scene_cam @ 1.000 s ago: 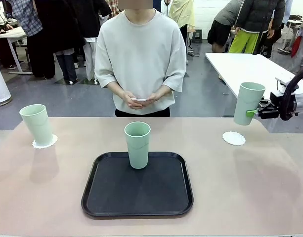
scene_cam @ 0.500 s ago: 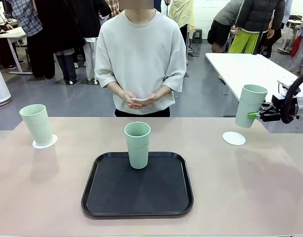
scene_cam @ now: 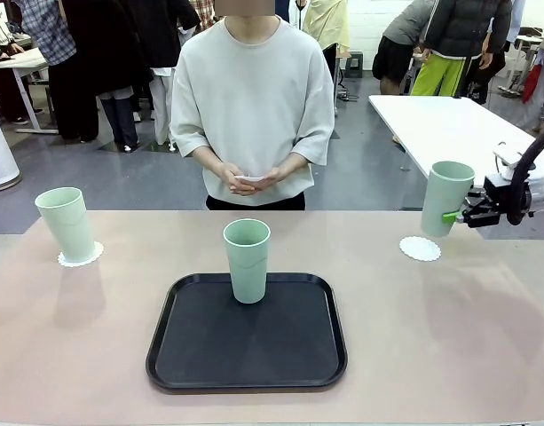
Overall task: Place coasters on the table and set cups on them.
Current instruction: Take one Reusable plastic cup from the Flat Tray and place it on a coaster set by the human.
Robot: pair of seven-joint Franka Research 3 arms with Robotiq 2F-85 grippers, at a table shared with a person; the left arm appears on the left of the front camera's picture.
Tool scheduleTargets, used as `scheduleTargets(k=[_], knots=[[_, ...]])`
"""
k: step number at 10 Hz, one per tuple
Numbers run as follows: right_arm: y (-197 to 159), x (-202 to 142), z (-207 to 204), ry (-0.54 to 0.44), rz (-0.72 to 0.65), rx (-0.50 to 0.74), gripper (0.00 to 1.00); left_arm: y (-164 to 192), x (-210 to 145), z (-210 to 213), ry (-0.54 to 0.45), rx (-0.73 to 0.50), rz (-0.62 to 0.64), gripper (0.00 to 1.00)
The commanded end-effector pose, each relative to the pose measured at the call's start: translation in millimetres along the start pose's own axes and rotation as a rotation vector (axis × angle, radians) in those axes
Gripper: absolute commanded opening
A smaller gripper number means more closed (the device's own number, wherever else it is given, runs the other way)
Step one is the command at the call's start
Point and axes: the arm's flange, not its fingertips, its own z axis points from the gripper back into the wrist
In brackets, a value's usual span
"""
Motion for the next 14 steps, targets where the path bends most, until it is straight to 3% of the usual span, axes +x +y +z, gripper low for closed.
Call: scheduleTargets(k=[1, 4, 14], knots=[[9, -9, -20, 0.068, 0.059, -0.021, 0.82, -3, 1, 2, -0.003, 0.006, 0.013, 1.0], [10, -15, -27, 0.052, 0.083, -0.004, 0.82, -3, 1, 2, -0.003, 0.006, 0.013, 1.0], [4, -38, -27, -0.053, -0.021, 0.018, 0.82, -3, 1, 2, -0.003, 0.006, 0.013, 1.0]])
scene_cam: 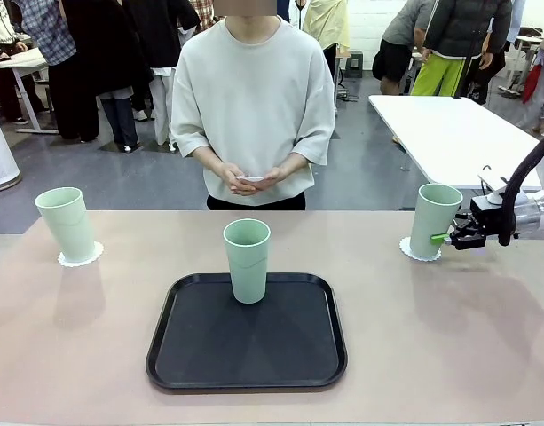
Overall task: Place coasters on the table and set cups on them.
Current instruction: Take one Reusable plastic cup from the Flat Tray and place it on a coaster set by the human.
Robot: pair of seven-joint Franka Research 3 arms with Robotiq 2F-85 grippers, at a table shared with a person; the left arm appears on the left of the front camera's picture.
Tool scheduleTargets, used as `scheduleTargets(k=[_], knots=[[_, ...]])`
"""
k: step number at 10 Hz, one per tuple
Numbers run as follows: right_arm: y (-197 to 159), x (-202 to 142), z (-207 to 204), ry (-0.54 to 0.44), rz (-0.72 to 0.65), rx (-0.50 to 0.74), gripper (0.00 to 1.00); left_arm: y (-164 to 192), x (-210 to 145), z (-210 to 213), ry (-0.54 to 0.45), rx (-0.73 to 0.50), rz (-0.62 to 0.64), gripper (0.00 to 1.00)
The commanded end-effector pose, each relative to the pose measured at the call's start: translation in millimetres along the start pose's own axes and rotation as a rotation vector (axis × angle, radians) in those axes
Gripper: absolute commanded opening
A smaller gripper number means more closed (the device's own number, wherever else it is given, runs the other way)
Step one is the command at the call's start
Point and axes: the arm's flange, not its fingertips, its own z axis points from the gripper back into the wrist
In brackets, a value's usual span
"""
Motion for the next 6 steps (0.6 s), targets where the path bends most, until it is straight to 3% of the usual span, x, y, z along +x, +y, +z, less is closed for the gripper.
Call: scheduleTargets(k=[1, 6], knots=[[-9.7, 4.2, 0.7, -0.037, -0.011, -0.003, 0.82, -2.8, 1.3, 2.5, -0.003, 0.006, 0.013, 1.0], [-19.6, -0.1, 4.6, -0.071, -0.03, -0.013, 0.82, -2.8, 1.3, 2.5, -0.003, 0.006, 0.013, 1.0]])
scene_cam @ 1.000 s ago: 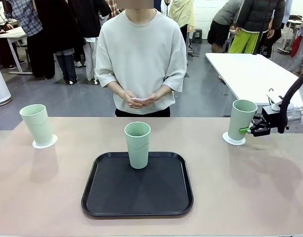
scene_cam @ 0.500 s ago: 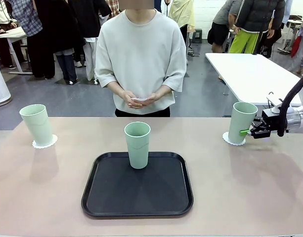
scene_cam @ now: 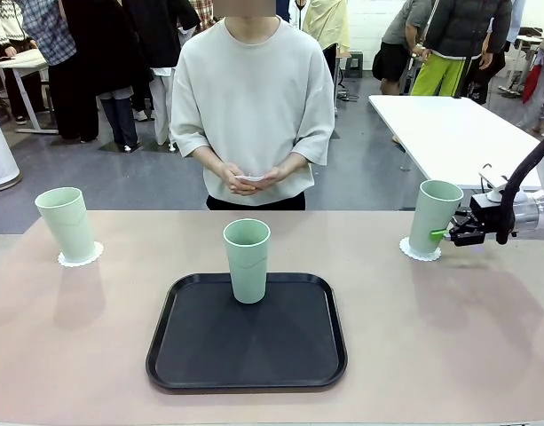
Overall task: Place coasters on the table and set cups on them.
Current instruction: Take one Reusable plastic cup from the Flat Tray and place it on a coaster set by the human.
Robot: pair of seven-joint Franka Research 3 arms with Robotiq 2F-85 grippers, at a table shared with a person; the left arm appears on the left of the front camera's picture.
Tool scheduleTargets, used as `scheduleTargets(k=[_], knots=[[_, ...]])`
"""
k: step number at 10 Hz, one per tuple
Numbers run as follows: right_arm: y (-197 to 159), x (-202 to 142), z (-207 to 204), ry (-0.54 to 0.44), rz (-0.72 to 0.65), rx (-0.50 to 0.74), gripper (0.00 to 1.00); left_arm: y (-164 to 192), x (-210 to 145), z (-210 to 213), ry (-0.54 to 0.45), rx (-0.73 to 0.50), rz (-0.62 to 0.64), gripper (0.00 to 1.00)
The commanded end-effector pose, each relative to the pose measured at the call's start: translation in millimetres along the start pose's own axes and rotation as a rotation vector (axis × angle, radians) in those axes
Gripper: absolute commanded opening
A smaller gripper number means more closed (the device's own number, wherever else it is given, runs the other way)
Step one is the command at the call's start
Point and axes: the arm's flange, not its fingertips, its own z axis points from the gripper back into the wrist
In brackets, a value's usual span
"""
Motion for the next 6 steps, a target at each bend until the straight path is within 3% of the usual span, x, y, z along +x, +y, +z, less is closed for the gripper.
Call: scheduleTargets(k=[1, 6], knots=[[-11.3, 1.9, 2.3, -0.034, -0.029, -0.009, 0.82, -2.8, 1.3, 2.5, -0.003, 0.006, 0.013, 1.0], [-15.9, -3.3, 4.5, -0.054, -0.056, -0.006, 0.82, -2.8, 1.3, 2.5, -0.003, 0.006, 0.013, 1.0]])
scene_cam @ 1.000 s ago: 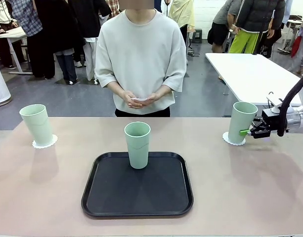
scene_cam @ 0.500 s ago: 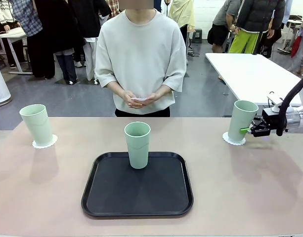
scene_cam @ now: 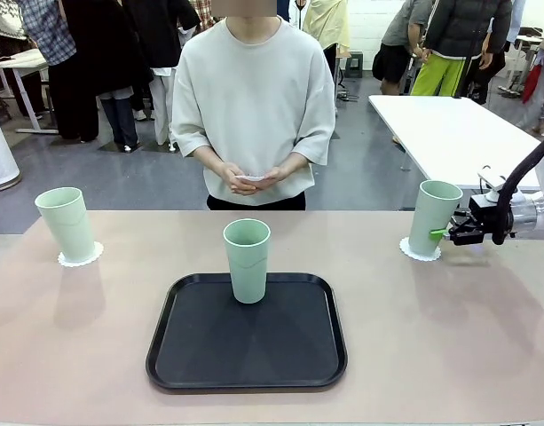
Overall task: Place coasters on the table and set cups on them.
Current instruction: Take one Reusable plastic cup from the Flat Tray and place it on a coaster set by the human.
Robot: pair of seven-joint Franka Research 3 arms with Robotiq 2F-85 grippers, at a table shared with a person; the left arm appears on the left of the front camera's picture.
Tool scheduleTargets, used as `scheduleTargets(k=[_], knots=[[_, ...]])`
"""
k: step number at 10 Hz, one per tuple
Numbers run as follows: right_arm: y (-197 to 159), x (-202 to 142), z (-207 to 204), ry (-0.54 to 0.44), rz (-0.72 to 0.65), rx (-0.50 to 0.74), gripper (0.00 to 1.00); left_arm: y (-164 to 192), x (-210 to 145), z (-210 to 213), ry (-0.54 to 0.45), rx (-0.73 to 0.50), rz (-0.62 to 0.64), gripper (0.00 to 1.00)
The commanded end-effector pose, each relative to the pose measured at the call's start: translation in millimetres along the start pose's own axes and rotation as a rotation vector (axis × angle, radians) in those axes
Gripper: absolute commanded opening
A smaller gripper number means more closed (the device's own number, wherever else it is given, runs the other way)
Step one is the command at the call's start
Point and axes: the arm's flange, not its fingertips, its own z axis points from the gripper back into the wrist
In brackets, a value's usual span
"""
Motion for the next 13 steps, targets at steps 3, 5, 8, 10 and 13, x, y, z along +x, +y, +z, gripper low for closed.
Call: scheduleTargets(k=[3, 5, 8, 10, 13], knots=[[-12, 0, 4, -0.042, -0.041, -0.008, 0.82, -3, 1, 2, -0.003, 0.006, 0.013, 1.0], [-13, -4, 4, -0.022, -0.057, -0.004, 0.82, -3, 1, 2, -0.003, 0.006, 0.013, 1.0], [-16, -9, -2, 0.015, -0.082, 0.003, 0.82, -3, 1, 2, -0.003, 0.006, 0.013, 1.0], [-16, -12, -4, 0.034, -0.092, 0.003, 0.82, -3, 1, 2, -0.003, 0.006, 0.013, 1.0], [-16, -13, -5, 0.058, -0.089, 0.001, 0.82, -3, 1, 2, -0.003, 0.006, 0.013, 1.0]])
